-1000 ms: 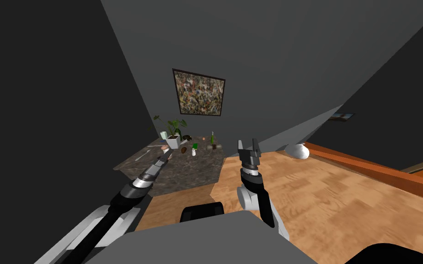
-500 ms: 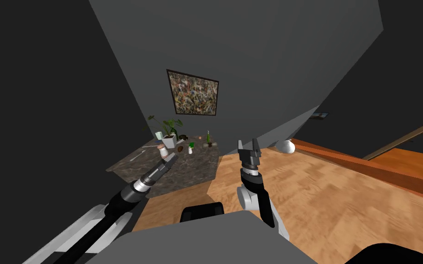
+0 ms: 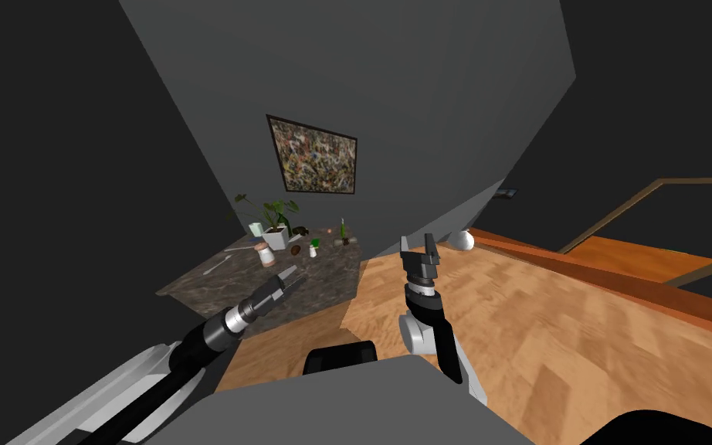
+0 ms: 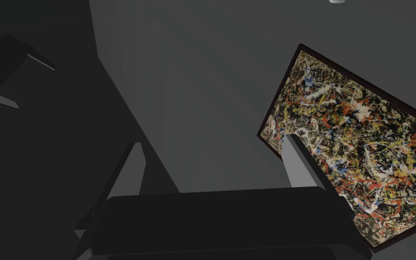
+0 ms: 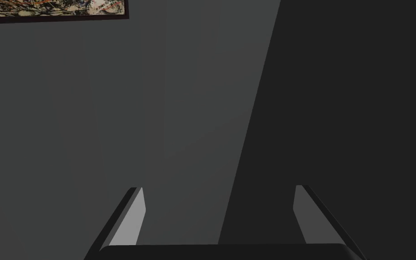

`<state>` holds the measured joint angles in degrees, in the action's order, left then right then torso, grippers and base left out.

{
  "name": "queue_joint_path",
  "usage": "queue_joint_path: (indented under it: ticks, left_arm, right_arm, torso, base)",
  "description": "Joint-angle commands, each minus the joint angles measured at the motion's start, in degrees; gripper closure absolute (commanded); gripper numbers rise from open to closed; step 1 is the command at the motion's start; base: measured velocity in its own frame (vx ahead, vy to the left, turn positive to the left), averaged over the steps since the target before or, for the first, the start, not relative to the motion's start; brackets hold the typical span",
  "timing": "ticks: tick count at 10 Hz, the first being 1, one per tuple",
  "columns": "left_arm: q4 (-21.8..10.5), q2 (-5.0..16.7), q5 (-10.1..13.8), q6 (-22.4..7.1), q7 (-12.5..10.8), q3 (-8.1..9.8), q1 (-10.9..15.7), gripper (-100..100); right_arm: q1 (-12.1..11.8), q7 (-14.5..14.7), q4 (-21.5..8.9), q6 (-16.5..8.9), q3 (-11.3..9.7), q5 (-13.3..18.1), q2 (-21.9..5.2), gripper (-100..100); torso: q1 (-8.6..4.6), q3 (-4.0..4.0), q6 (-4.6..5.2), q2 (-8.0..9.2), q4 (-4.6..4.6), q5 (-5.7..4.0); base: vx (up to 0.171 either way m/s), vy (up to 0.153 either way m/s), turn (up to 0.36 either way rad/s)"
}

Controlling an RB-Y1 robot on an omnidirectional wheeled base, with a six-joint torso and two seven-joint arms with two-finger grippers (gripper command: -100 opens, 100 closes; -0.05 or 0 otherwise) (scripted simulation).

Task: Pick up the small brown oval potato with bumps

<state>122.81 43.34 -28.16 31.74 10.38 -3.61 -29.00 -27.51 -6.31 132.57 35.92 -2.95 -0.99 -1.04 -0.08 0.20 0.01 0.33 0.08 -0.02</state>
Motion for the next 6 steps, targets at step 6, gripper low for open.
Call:
queue_joint_path:
  ticks: [6]
  left_arm:
    - [-1.21, 10.42, -9.43, -0.24, 3.92, -2.02, -0.75, -100]
  right_arm:
    - [0.0, 0.0, 0.0, 0.0, 0.0, 0.0, 0.0, 0]
  torso:
    - [0.08, -0.07, 0.0, -0.12, -0.03, 0.02]
  base:
    - [-0.063, -0.035, -0.104]
